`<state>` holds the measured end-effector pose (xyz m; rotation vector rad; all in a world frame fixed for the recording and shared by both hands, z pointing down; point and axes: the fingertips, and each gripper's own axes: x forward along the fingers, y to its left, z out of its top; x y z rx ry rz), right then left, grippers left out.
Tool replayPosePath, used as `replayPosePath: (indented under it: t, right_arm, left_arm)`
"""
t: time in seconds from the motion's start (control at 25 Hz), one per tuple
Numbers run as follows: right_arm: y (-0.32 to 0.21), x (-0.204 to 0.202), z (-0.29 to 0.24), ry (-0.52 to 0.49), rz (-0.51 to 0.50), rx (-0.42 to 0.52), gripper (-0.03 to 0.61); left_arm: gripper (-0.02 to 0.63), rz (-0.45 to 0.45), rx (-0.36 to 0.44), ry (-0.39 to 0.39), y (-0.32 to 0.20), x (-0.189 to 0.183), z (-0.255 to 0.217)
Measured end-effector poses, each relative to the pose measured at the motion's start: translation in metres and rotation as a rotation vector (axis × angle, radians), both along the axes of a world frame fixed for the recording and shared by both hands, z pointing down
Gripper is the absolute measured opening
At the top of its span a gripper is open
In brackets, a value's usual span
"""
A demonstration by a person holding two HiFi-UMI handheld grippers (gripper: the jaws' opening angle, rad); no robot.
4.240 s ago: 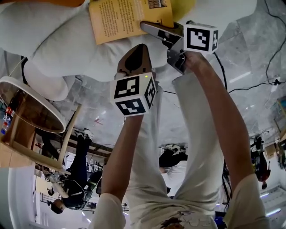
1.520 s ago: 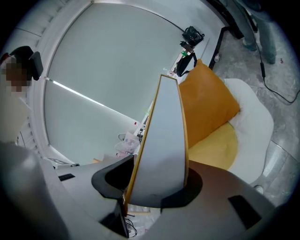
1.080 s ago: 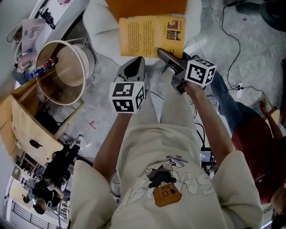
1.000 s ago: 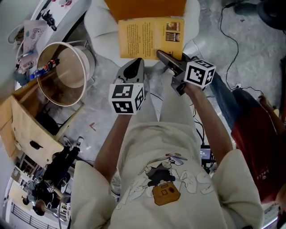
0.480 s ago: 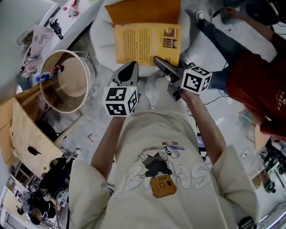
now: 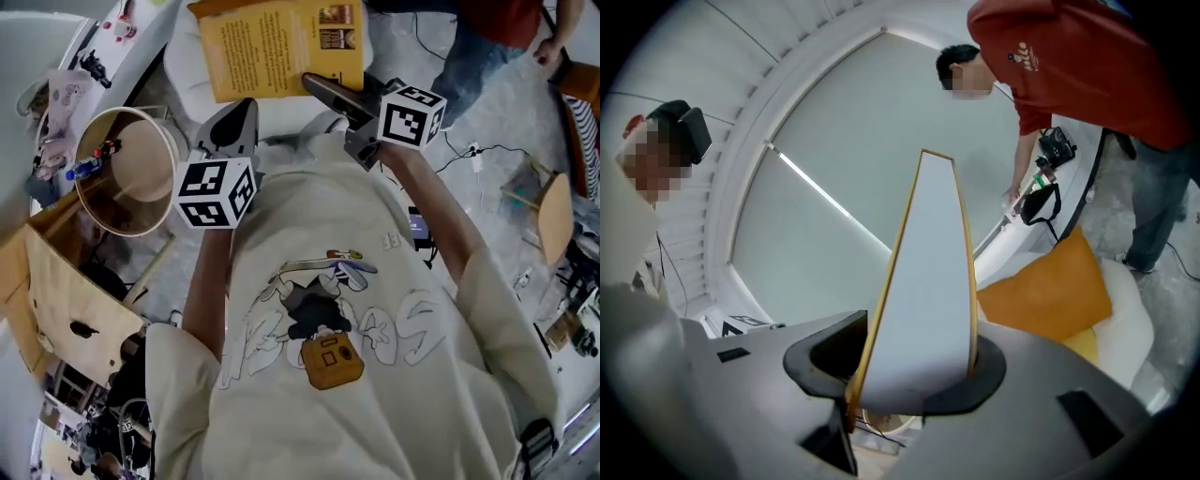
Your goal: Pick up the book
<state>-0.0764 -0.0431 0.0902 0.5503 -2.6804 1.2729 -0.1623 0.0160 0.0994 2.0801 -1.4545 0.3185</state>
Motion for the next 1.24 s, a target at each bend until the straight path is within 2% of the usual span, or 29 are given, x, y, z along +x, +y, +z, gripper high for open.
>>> replayPosePath:
  t: [0.2, 0.44, 0.64, 1.24]
  right_arm:
    - [-0.001, 0.0, -0.017, 0.007, -0.012, 0.048, 0.196]
    - [-0.001, -0.002, -0.028, -0.017, 0.021, 0.086, 0.196]
    - [0.013, -0.008, -0.022, -0.038, 0.066, 0.044, 0.196]
    - [-0.002, 0.002, -0.025, -0.062, 0.139, 0.003, 0.196]
  left_arm:
    - [0.006, -0.013, 0.044, -0.003, -0.008, -0.014, -0.017]
    - [0.006, -0.009, 0.098, -0.017, -0.012, -0.02, -0.027]
    - [0.006, 0.012, 0.059, -0.016, -0.001, -0.025, -0.017]
    - [0.006, 0.03, 0.061, 0.01, -0.023, -0.011, -0.02]
